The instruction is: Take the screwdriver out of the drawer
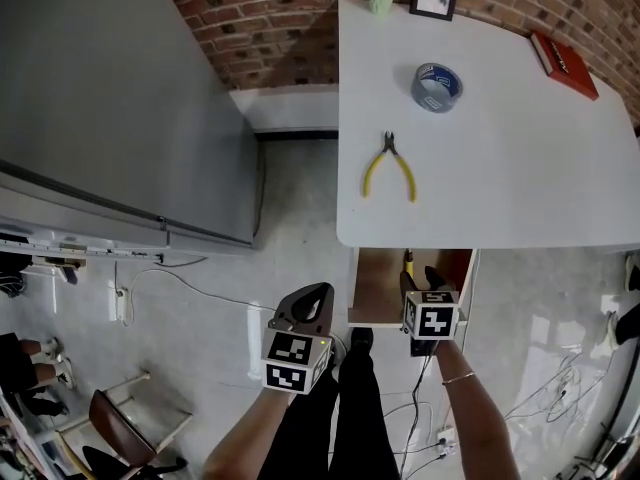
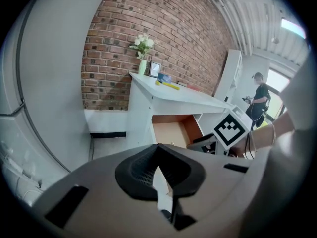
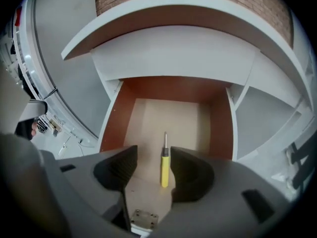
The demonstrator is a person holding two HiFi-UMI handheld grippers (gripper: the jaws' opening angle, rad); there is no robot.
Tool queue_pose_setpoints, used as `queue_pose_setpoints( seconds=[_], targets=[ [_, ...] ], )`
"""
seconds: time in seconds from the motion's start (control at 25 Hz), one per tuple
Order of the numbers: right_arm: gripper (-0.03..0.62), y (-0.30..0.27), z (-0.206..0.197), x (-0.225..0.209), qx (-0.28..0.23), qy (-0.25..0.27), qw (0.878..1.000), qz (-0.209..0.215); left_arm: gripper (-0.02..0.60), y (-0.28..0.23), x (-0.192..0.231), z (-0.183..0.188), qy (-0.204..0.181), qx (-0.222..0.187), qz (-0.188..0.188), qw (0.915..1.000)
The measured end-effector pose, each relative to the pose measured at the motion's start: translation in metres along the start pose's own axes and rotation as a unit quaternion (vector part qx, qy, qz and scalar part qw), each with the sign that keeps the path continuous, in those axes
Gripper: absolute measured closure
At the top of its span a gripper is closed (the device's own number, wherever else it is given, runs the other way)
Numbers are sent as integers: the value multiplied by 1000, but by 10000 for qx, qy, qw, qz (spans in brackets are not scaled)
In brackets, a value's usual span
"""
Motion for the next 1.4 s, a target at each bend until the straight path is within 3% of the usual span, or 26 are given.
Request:
queue_pose_setpoints(
  seconds=[0.52, 0.76, 1.4],
  targets=[
    [385, -45, -32, -15, 477, 227, 9985, 149, 589, -24, 12, -24, 304, 130, 280, 9991],
    [385, -65, -46, -20, 885, 56, 9954, 359, 589, -31, 14, -30, 463, 103, 397, 9981],
    [408, -96, -57, -30, 1198, 206, 9925, 162, 589, -33, 21, -44, 610, 138, 569, 9964]
  ],
)
Point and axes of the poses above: the fingertips, and each gripper's own axes: y backward along the fingers, x to its left, z out of its top, the point moved 2 cm from there along y, backward along the fingers, and after that the axes turned 11 degrees about -x, right-handed, at the moved point
